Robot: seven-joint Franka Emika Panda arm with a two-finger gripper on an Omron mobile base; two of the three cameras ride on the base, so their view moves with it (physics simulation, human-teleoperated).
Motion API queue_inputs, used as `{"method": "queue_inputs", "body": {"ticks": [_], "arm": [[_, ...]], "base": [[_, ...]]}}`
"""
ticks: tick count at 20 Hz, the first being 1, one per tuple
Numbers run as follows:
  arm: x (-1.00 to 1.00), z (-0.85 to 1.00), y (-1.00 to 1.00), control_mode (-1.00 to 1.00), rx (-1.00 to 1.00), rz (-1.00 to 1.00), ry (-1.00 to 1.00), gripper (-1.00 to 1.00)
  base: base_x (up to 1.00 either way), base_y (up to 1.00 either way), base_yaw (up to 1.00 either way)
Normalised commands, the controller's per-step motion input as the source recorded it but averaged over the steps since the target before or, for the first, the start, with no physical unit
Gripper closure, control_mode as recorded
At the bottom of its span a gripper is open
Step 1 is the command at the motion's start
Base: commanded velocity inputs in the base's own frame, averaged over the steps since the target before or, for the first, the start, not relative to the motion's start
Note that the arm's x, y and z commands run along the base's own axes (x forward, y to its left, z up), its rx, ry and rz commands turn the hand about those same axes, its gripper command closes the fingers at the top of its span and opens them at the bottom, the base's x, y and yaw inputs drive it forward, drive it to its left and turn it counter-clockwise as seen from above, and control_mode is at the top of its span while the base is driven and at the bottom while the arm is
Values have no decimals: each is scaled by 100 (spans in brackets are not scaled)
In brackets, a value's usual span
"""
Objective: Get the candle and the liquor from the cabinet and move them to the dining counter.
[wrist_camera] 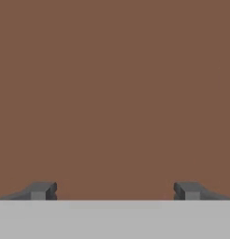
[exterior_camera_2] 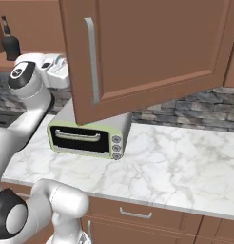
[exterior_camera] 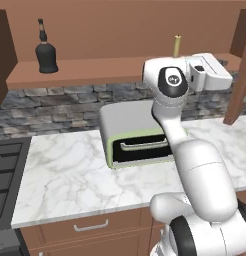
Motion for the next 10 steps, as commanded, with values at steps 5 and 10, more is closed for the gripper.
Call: {"method": "queue_inputs", "body": {"ticks": [5,10], "arm": [[-26,0,-65,-100,0,0,0,-100],[-56,0,-92,-100,0,0,0,-100]], "base": [[0,0,0],[0,0,0]]}}
